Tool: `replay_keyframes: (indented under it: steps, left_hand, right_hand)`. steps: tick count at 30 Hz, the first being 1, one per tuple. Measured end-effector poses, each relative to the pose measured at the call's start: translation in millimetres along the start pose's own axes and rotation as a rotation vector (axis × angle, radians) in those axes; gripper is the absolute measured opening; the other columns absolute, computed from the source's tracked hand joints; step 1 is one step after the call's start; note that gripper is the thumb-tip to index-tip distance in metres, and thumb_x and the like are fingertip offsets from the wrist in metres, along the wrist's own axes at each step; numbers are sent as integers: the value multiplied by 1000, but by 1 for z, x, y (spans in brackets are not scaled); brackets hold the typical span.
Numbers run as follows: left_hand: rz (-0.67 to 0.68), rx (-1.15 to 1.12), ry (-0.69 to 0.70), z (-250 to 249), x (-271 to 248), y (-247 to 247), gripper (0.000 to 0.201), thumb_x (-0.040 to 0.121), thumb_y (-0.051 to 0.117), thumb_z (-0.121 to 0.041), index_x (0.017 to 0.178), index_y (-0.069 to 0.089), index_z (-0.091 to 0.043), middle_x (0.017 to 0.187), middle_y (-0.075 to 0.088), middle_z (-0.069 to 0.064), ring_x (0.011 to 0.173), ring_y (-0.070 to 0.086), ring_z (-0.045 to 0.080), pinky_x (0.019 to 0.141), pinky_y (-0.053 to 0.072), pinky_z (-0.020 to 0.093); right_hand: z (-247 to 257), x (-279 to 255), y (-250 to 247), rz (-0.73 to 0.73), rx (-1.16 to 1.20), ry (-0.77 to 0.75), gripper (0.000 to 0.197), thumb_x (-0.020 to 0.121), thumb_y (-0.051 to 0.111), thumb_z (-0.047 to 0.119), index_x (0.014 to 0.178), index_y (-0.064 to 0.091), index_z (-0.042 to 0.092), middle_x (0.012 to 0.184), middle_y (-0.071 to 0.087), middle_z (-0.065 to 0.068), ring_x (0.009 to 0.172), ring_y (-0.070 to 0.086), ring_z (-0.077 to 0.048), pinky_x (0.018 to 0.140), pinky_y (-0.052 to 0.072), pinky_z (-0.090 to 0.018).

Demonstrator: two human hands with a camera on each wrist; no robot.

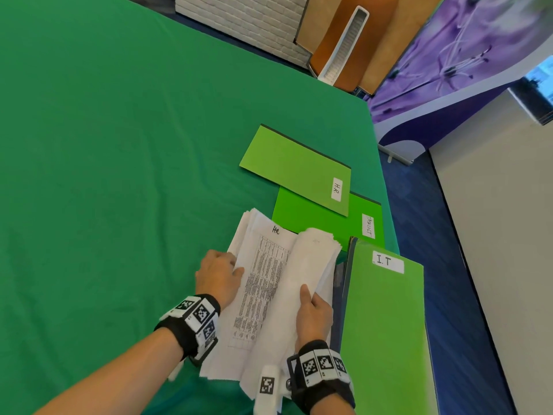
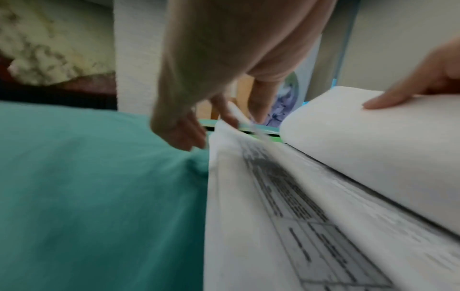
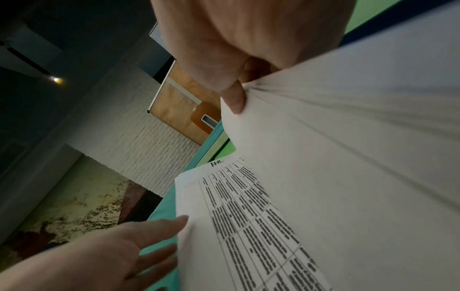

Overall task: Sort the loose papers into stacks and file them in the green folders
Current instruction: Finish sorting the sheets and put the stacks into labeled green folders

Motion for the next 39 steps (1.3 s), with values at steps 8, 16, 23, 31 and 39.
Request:
replay_keyframes:
  steps: [8, 16, 23, 31, 39]
  left_hand:
    - [426, -71, 317, -69, -41, 57, 51, 93, 54, -49, 132, 53, -16, 128, 58, -1, 111, 57, 15, 97, 47, 31]
    - [353, 97, 387, -79, -43, 69, 51, 84, 55, -60, 103, 66, -14, 97, 66, 1, 89, 61, 18, 80, 50, 33]
    - [377, -179, 278, -72, -35, 64, 46, 104, 39, -27, 60, 49, -14, 58, 49, 0, 53, 45, 12, 53, 34, 24]
    - [498, -703, -72, -49, -27, 68, 38, 94, 58, -12, 57, 59, -8, 46, 45, -2, 44, 43, 11, 49, 39, 22]
    - [535, -832, -250, -35, -32, 80, 26, 94, 60, -38, 107, 69, -17, 98, 72, -2, 88, 66, 12, 79, 54, 26]
  right_hand:
    - [-3, -3, 11, 103, 20, 8, 43, 87, 68, 42, 62, 70, 7, 65, 68, -15, 62, 60, -23, 65, 54, -38]
    - [-2, -17, 24, 327, 216, 206, 59, 100, 30, 55, 100, 72, 13, 92, 76, -9, 88, 71, -22, 77, 57, -37]
    - [10, -22, 27, 358, 218, 127, 35, 95, 54, 45, 90, 74, 17, 86, 76, -6, 82, 71, -20, 66, 56, -31]
    - [19, -24, 32, 331, 108, -31, 51, 81, 70, 51, 86, 70, 1, 85, 71, -18, 82, 69, -29, 82, 56, -45]
    - [16, -18, 29, 293, 70, -6, 37, 81, 72, 49, 83, 72, 12, 81, 75, -2, 81, 71, -20, 82, 57, -45]
Point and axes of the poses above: each hand's wrist, its own x-axis towards the middle knuckle, its own y-axis out of the palm, z = x × y, the point moved 9 cm from there along x, towards the middle knuckle
